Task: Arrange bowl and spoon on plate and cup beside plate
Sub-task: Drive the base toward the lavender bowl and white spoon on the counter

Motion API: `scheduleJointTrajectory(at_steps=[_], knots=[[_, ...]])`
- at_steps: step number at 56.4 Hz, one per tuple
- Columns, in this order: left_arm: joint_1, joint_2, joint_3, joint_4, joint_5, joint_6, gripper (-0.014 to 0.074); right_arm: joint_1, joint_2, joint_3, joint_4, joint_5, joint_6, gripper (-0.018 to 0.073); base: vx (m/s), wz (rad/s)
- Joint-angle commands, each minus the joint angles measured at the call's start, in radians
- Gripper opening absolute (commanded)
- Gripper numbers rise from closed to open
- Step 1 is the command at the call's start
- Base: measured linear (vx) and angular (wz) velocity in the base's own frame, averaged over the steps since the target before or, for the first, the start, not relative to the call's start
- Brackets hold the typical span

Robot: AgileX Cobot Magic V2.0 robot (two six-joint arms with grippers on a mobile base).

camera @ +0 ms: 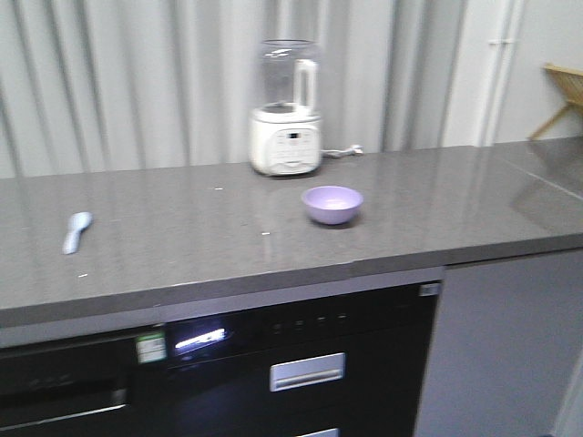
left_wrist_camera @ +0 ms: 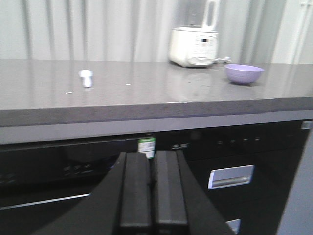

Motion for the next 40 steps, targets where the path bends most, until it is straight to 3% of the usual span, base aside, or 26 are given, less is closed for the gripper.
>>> scheduleJointTrajectory(at_steps=[1, 22, 40], knots=[[-0.001, -0.007, -0.025, -0.007, -0.084, 0.001, 0.0002, -0.002, -0.004, 0.002, -0.006, -0.086, -0.012, -0.0008, 0.19, -0.61], [-0.001, -0.007, -0.025, -0.007, -0.084, 0.001, 0.0002, -0.002, -0.004, 0.002, -0.006, -0.086, -0.012, -0.0008, 0.26, -0.39], [-0.001, -0.007, -0.025, -0.007, -0.084, 0.001, 0.0002, -0.002, -0.004, 0.002, -0.006, -0.086, -0.012, -0.0008, 0.36, 0.25]])
